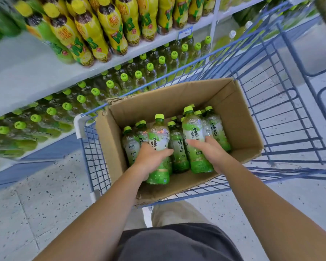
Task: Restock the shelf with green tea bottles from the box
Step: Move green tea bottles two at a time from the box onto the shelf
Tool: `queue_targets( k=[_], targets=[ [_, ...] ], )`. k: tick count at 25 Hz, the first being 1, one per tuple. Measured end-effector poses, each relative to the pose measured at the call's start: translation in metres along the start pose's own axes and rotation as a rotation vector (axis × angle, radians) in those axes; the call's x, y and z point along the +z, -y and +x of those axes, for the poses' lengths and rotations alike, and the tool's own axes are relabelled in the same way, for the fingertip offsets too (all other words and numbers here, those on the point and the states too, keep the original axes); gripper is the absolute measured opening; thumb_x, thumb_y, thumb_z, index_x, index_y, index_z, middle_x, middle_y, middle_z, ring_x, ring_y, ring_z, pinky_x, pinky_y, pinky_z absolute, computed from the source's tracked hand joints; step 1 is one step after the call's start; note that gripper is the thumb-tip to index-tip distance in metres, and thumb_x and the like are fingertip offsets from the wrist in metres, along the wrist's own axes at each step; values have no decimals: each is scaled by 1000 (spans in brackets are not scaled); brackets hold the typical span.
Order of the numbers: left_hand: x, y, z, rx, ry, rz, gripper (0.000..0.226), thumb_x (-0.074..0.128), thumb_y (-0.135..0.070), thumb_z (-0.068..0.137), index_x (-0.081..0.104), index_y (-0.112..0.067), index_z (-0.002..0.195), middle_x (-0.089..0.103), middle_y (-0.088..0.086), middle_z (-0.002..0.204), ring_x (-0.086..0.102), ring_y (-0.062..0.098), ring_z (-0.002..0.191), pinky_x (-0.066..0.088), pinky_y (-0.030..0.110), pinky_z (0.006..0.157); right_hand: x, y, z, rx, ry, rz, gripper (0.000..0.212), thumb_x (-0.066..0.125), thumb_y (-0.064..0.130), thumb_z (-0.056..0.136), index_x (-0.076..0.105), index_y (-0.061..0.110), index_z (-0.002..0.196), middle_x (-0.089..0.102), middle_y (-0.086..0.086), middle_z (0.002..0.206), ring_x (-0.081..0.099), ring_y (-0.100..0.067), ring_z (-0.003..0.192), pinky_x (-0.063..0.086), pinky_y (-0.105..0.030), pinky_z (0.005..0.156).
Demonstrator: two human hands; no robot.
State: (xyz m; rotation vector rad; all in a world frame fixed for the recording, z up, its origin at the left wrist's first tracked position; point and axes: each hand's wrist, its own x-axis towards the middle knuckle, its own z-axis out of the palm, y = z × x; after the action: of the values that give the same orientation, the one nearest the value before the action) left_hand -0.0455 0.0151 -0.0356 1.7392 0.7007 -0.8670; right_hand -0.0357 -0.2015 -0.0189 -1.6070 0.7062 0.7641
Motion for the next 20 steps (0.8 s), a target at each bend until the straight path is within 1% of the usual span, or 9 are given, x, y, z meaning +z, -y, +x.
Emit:
queue_targets(
  k=[1, 2, 4, 6, 8, 11, 13, 16, 20],
  targets=[
    [-6, -1, -5, 18, 36, -37, 75, 82, -46, 65, 48, -15, 123, 64, 3, 113, 64, 23, 100, 56, 44, 85, 9, 2, -7, -35, 14, -40, 29, 83, 41, 79, 65, 26, 96, 74, 23, 78, 71, 4, 74, 57, -18, 61],
    [-13, -2, -10, 51, 52, -78, 71, 80, -41, 66, 51, -15, 125, 67, 7, 115, 67, 25, 102, 57, 49, 89, 18, 7, -14, -62, 14, -75, 29, 84, 42, 78, 70, 25, 97, 77, 17, 85, 73, -2, 80, 61, -26, 72],
    [-26, -4, -25, 122, 30, -146, 66, 75, -36, 66, 50, -19, 124, 67, 6, 115, 68, 21, 100, 58, 45, 83, 34, 16, -27, -88, 0, -121, 31, 83, 40, 78, 74, 23, 103, 79, 6, 95, 74, -16, 91, 60, -42, 85],
    [-40, -6, -40, 194, 3, -139, 63, 75, -35, 69, 44, -22, 123, 64, 2, 113, 65, 16, 100, 55, 37, 75, 46, 23, -36, -118, -19, -150, 27, 81, 38, 77, 74, 24, 99, 78, 3, 92, 74, -19, 88, 61, -44, 83],
    [-55, -4, -53, 255, -36, -111, 60, 77, -31, 76, 42, -24, 124, 63, -2, 111, 64, 14, 100, 54, 37, 77, 59, 32, -47, -153, -27, -179, 31, 80, 42, 70, 73, 26, 96, 77, 4, 89, 73, -20, 86, 61, -42, 79],
    [-85, -2, -78, 318, -119, -117, 59, 80, -28, 73, 52, -26, 126, 72, -5, 105, 71, 12, 94, 60, 38, 78, 88, 46, -55, -183, -6, -181, 38, 79, 43, 66, 72, 26, 99, 77, 2, 93, 74, -22, 87, 61, -47, 81],
    [-111, 4, -95, 352, -188, -121, 49, 82, -29, 72, 60, -33, 115, 76, -12, 94, 73, 6, 84, 62, 29, 68, 116, 55, -62, -218, 33, -163, 30, 80, 37, 70, 72, 26, 97, 78, 3, 89, 75, -21, 83, 62, -49, 80],
    [-151, 16, -114, 390, -305, -125, 40, 86, -26, 73, 62, -35, 103, 74, -23, 88, 71, -3, 75, 53, 13, 56, 157, 67, -71, -288, 73, -192, 27, 80, 40, 67, 73, 29, 90, 78, 9, 85, 74, -17, 82, 62, -44, 76],
    [-212, 40, -131, 417, -432, -129, 41, 87, -28, 72, 61, -36, 102, 74, -15, 89, 70, -1, 76, 56, 19, 60, 225, 91, -83, -351, 152, -270, 43, 74, 56, 52, 73, 28, 85, 75, 18, 77, 72, -8, 75, 54, -30, 61]
  ],
)
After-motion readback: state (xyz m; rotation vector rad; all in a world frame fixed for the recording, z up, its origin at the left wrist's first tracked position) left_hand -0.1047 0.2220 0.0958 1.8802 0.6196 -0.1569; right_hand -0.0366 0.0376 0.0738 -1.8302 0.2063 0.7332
